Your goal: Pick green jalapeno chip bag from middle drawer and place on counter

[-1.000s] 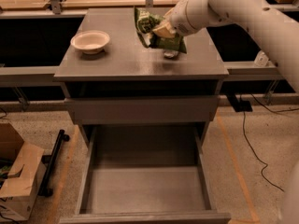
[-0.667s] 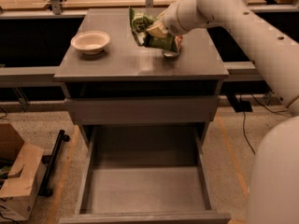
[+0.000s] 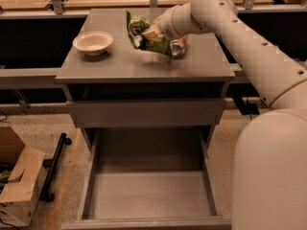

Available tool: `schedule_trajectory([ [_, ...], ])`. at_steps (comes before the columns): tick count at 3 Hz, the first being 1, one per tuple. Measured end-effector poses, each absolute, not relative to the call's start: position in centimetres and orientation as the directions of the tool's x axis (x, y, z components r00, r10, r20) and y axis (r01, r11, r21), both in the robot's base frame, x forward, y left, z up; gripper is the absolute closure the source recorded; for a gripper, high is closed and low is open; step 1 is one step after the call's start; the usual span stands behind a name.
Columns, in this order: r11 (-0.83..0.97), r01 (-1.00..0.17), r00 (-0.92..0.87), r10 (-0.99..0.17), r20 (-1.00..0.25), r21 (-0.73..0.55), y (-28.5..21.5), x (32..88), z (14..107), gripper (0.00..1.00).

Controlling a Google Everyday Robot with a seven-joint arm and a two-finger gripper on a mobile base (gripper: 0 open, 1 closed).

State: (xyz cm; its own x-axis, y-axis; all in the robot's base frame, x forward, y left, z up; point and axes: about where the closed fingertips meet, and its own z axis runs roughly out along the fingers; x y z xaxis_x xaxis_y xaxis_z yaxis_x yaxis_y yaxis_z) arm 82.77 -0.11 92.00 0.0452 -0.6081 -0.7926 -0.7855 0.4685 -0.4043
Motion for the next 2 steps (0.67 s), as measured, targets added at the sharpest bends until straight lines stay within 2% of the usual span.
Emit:
schedule_trajectory([
  [1, 0.458, -0.795, 0.063, -0.59, -0.805, -0.398, 1.4, 83.5, 91.6, 0.81],
  [2, 0.445, -0.803, 0.085, -0.571, -0.816, -0.395, 2.8, 83.5, 91.4, 0.57],
])
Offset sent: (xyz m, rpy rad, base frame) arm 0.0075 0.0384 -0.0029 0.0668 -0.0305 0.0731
